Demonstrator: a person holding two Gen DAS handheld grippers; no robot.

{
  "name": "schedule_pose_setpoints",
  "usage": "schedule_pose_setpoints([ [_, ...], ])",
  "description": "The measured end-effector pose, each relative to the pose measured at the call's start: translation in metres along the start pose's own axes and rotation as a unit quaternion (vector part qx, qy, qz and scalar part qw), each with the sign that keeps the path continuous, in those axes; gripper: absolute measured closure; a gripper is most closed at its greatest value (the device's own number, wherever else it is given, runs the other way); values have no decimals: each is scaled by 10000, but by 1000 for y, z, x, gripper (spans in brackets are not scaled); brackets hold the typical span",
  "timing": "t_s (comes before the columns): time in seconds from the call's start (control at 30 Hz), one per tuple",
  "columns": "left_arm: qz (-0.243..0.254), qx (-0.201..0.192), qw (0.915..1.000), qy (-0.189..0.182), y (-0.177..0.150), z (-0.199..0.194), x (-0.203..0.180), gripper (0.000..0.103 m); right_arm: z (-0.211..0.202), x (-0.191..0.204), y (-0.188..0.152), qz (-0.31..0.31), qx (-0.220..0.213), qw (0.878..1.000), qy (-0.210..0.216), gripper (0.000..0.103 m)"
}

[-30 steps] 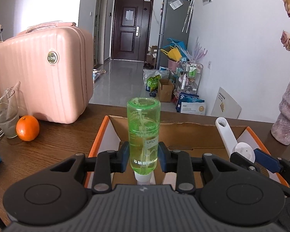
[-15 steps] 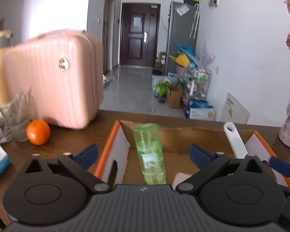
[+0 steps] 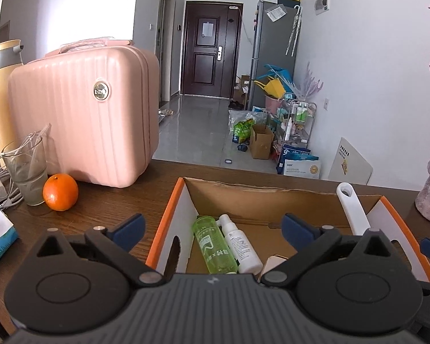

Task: Organize rigid objects
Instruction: 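Lower the green bottle and white disc into the red box and open both tools, then withdraw both tools from the red box toward the blue cap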

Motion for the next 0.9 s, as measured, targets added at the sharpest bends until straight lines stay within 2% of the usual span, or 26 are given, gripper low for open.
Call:
schedule_pose_setpoints([
  [0.23,13,-154,9999,-2,2,-13,4,0,-8,1,5,-66,-80,9999,16,0],
  [0.47,54,-274,9996,-36,1,-39,9,0,-34,-2,7,-94,-190,9998,58,0],
  [0.9,146,-265,9995,25,-18,-85,21,0,-89,-8,4,-100,-379,9992,78,0],
])
Point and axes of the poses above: each gripper's, at about its wrist camera, not at the fingertips, and z roughly the way its jaws point, x to its left, y to its top, the point moved 3 cm from there along z, roughly the way its jaws point, and after that the axes turned 11 degrees about -x, right-handed, at the moved point
